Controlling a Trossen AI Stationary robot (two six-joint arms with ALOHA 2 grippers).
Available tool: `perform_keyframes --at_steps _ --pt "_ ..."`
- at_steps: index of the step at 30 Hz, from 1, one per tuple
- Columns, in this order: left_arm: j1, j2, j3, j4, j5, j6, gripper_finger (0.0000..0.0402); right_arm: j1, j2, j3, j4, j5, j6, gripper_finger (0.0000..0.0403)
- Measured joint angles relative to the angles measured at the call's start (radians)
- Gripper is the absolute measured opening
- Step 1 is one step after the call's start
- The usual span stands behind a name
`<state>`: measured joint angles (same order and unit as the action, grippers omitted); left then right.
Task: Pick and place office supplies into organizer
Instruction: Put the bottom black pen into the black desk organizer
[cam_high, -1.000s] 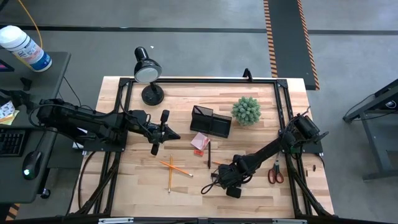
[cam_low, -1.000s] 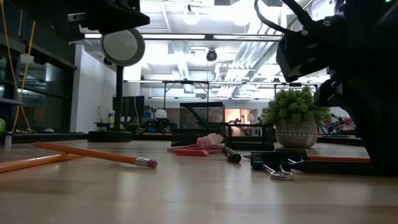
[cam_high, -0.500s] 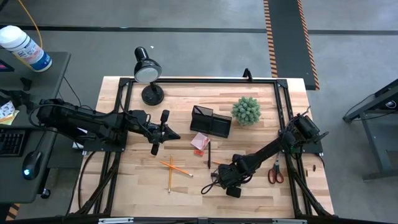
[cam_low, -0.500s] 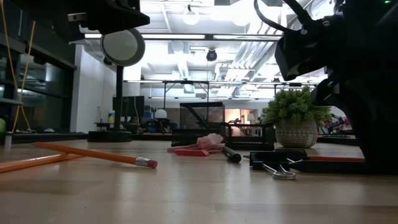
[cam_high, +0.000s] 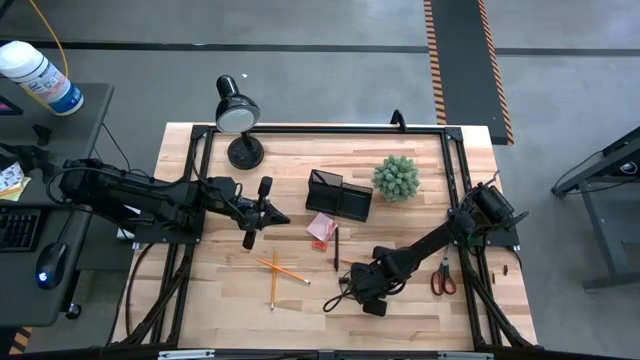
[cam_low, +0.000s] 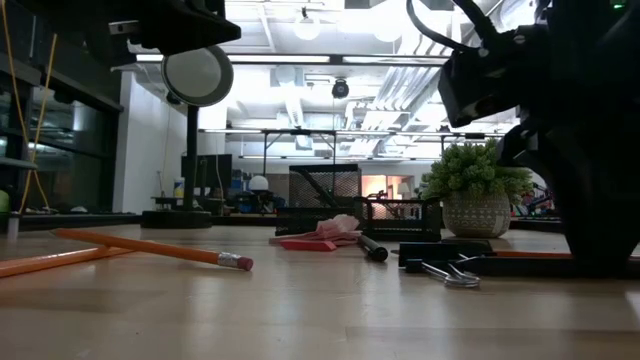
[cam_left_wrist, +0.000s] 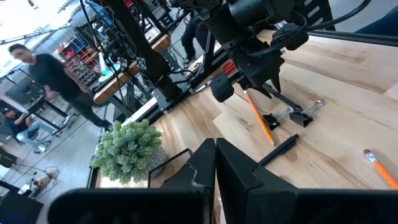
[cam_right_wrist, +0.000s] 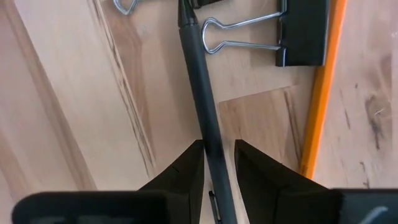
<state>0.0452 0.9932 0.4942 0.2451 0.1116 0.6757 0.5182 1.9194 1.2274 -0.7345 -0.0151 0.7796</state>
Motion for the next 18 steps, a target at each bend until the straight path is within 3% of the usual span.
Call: perform_keyframes --at_steps 18 --pt "0.0 0.0 0.0 0.0 0.0 0.0 0.0003 0.0 0.0 0.0 0.025 0.05 -0.223 0.0082"
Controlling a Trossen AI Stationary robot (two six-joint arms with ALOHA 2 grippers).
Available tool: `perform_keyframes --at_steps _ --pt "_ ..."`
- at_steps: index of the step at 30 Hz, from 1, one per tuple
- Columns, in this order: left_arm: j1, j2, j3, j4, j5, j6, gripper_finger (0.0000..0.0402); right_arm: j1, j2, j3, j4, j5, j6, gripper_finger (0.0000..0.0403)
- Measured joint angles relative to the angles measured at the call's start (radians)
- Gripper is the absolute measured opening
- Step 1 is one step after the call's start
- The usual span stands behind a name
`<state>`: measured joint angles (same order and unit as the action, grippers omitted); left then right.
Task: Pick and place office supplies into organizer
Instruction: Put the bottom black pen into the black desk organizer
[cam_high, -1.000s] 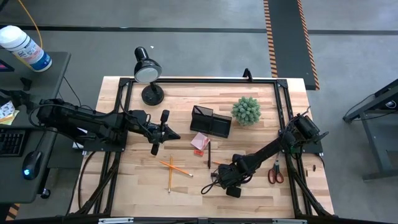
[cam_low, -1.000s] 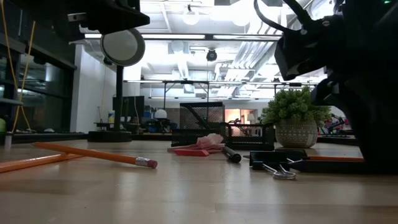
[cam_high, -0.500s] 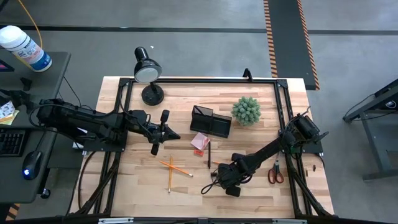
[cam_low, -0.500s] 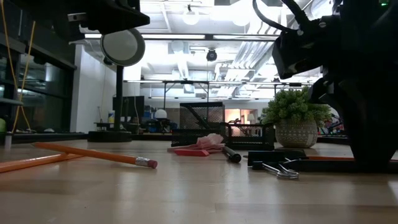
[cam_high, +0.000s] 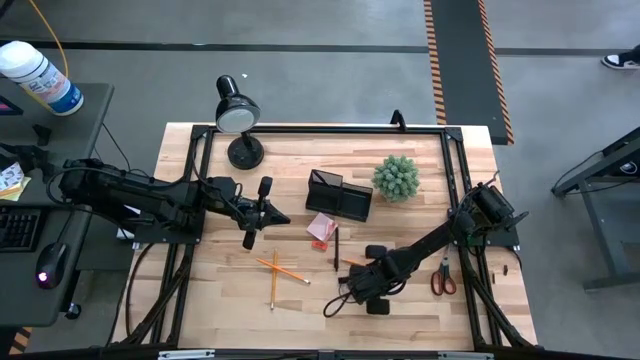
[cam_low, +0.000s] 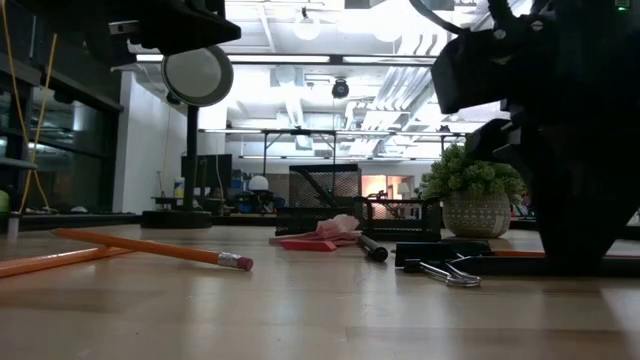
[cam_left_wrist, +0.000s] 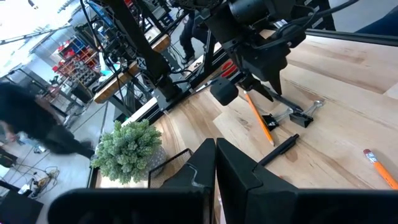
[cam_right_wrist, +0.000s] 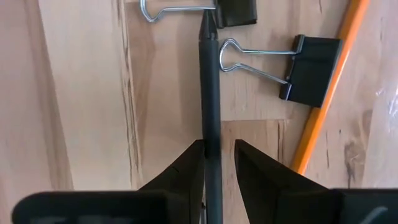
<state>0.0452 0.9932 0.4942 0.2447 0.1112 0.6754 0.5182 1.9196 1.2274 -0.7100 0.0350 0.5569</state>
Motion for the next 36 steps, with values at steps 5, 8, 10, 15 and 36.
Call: perform_keyframes --at_steps 5,8,10,15,36 --pt "0.0 0.0 0.0 0.0 0.0 0.0 0.0003 0.0 0.0 0.0 0.039 -0.051 0.002 0.0082" --pt "0.0 0.0 0.0 0.0 0.0 0.0 0.0003 0.0 0.0 0.0 0.065 -0.074 0.012 0.0082" --pt "0.0 0.0 0.0 0.0 0.0 0.0 0.0003 0.0 0.001 0.0 0.066 -0.069 0.014 0.0082" --pt "0.0 0.0 0.0 0.0 0.0 0.0 0.0003 0.001 0.051 0.007 0.076 -0.089 0.002 0.0082" --pt "0.0 0.0 0.0 -0.01 0.0 -0.003 0.0003 0.006 0.113 0.151 -0.121 -0.082 0.0 0.0015"
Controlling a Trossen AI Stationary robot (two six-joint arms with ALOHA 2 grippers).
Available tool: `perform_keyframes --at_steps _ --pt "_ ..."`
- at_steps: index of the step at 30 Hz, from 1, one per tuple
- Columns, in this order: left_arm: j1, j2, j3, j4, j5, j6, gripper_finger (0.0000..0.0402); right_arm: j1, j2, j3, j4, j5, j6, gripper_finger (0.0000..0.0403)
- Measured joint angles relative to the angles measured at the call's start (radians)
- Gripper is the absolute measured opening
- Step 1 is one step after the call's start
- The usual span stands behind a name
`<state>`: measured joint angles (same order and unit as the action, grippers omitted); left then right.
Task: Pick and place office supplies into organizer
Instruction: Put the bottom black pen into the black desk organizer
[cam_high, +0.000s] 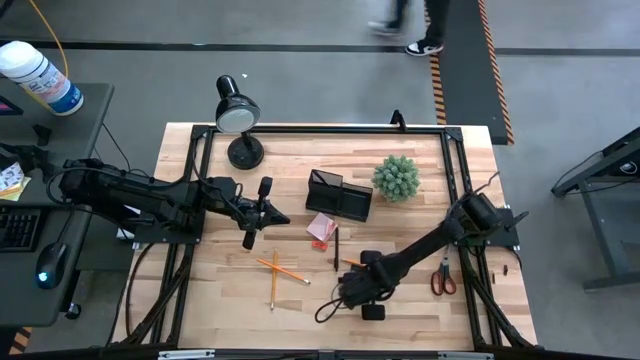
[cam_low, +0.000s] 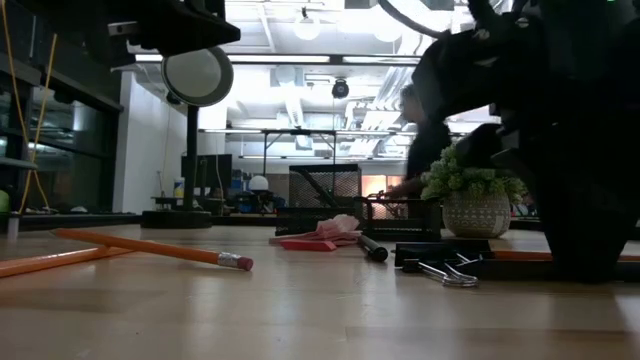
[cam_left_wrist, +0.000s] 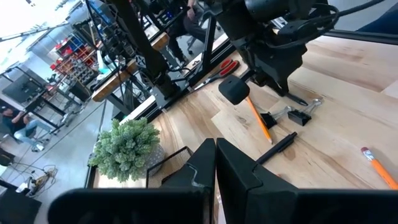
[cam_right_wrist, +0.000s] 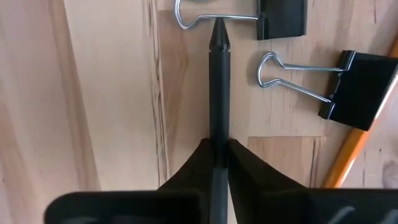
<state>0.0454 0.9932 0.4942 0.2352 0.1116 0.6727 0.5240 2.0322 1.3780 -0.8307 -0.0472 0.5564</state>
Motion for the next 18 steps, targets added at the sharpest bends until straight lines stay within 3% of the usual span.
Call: perform_keyframes --at_steps 4,10,18 --pt "0.0 0.0 0.0 0.0 0.0 -0.002 0.0003 0.005 0.001 0.101 -0.147 0.02 -0.01 0.0014" --pt "0.0 0.0 0.0 -0.008 0.0 -0.018 0.0003 0.0 -0.001 0.232 -0.305 0.131 -0.03 0.0014" --pt "0.0 0.0 0.0 -0.01 0.0 -0.019 0.0003 -0.029 -0.009 0.331 -0.522 0.436 0.016 0.0014"
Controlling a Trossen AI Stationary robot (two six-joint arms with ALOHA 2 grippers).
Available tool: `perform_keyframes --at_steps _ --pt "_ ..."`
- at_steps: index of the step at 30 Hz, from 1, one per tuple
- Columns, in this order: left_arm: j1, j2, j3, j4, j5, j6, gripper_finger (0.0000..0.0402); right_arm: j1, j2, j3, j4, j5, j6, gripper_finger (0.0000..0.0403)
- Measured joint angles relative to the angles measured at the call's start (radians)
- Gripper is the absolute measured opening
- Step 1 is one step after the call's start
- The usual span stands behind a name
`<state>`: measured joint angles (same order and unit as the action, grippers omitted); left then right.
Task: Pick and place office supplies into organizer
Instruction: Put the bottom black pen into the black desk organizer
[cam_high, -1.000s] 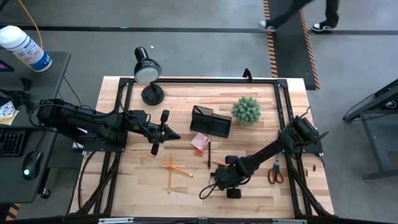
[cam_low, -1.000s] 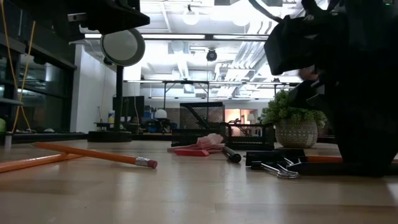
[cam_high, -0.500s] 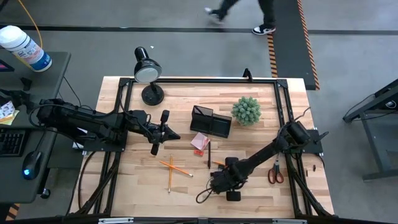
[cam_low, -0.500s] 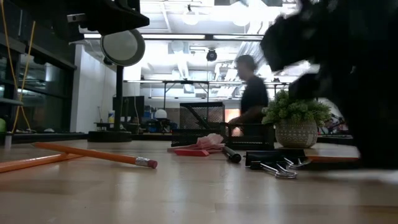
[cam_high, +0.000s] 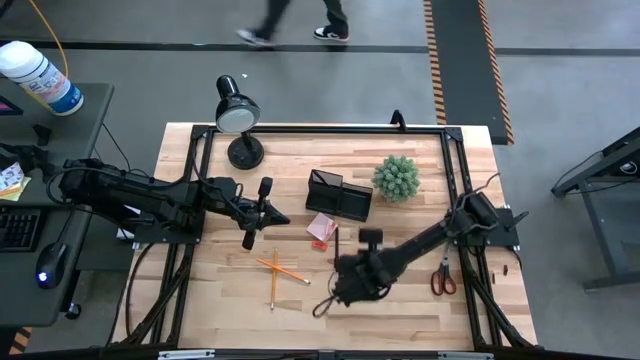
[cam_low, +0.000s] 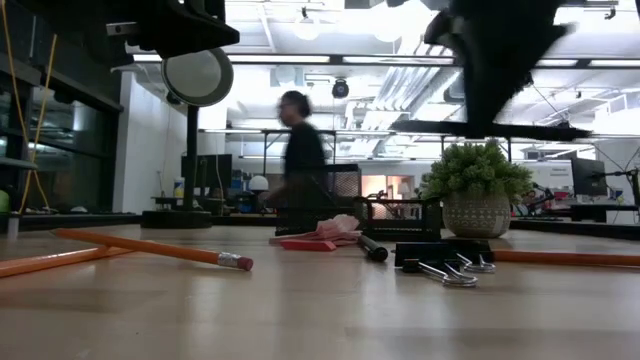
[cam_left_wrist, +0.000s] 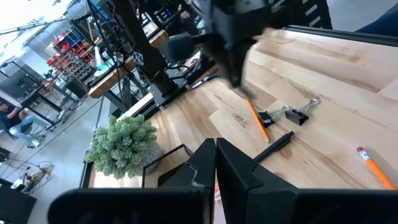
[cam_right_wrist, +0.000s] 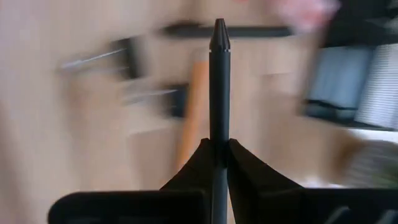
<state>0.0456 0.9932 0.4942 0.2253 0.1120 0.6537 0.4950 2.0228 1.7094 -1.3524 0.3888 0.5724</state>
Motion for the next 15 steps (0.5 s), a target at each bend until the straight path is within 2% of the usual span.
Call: perform_keyframes --at_steps 10,15 --pt "0.0 0.0 0.0 0.001 0.0 0.0 0.0003 -0.097 -0.087 0.001 -0.105 0.32 -0.014 0.0014" --pt "0.0 0.0 0.0 0.008 0.0 0.005 0.0003 -0.159 -0.186 -0.034 -0.089 0.492 -0.03 0.0014"
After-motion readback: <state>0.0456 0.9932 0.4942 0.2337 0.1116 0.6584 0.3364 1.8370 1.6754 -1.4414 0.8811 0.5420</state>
